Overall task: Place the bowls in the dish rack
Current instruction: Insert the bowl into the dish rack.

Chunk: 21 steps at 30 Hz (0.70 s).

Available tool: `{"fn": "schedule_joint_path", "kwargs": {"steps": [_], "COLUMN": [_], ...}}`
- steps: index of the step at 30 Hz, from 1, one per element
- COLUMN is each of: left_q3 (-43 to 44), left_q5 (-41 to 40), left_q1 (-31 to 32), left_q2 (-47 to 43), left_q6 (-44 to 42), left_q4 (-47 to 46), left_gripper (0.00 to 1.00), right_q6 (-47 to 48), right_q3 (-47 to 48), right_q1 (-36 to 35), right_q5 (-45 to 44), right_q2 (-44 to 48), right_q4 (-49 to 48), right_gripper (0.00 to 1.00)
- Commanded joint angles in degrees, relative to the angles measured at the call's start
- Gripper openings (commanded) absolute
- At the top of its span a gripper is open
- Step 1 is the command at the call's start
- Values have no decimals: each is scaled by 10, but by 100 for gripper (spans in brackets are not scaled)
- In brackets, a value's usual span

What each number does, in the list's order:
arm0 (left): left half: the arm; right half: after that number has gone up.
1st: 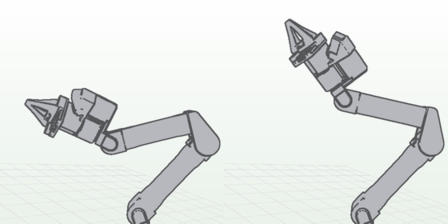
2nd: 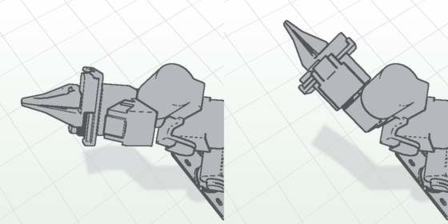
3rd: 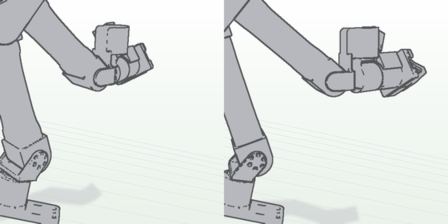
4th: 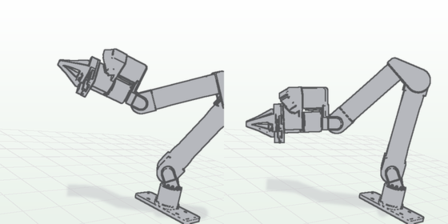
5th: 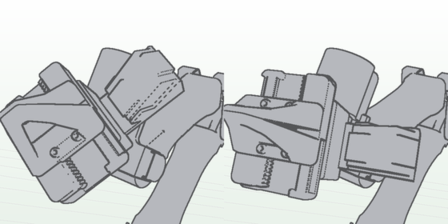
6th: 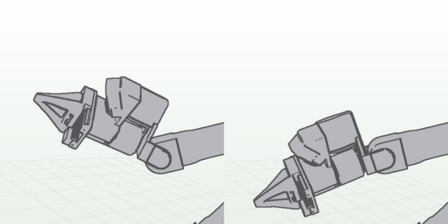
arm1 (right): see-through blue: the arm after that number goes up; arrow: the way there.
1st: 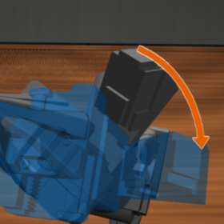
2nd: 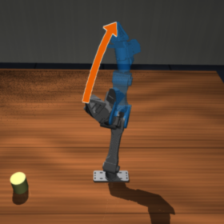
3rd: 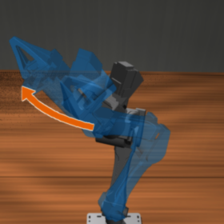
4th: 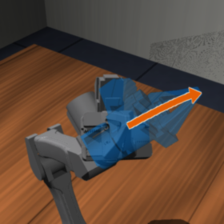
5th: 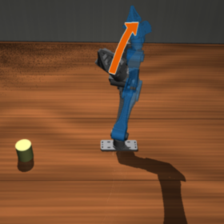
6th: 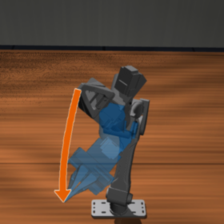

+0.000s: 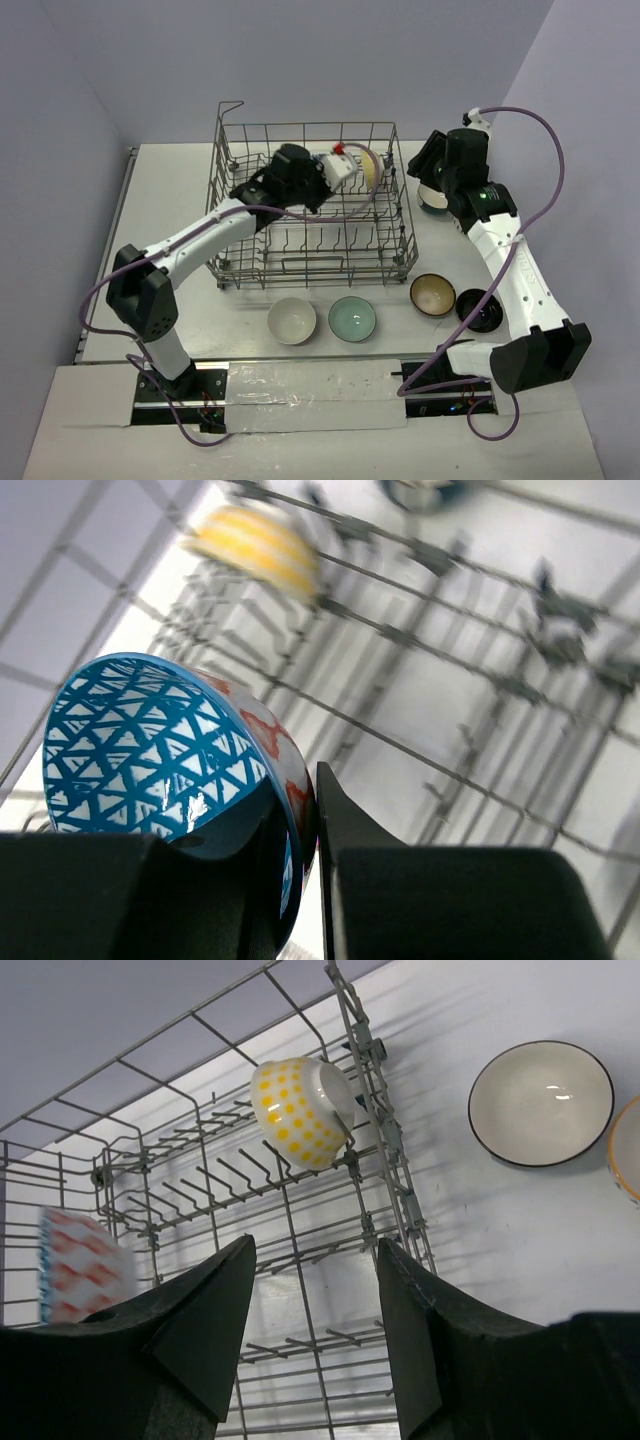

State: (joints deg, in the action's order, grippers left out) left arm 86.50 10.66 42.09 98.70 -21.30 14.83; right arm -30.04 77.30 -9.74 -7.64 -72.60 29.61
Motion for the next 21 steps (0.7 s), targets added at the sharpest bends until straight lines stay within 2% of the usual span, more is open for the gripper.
{"fn": "schedule_joint_path", "kwargs": {"steps": [1,6,10,11,14,17,21], "left_q3": [48,85,68,66,54,32,-11], "left_q5": [30,110,182,188,194,184,152], "left_q1": [-38,-81,-97,-98,-102,-101,-103], "left_q2": [-47,-21,15,22,52,74,88], "left_q6": [111,304,463,528,633,712,768], "left_q4": [-90,-157,-293,-343,-413,-489,-580], "left_gripper": [0,0,0,0,0,0,0], "right_q6": [11,8,8,9,9,10,11], "right_q3": [-16,-29,-29,-27,-29,-30,-32], "right_q1": [3,3,3,4,4,6,7], "right_q5": [-14,-8,1,2,2,0,3], "right_q2": [25,30,22,21,18,18,18], "right_q4": [-23,-29,-29,-28,-26,-26,-24], "right_gripper": [60,60,60,60,60,60,60]}}
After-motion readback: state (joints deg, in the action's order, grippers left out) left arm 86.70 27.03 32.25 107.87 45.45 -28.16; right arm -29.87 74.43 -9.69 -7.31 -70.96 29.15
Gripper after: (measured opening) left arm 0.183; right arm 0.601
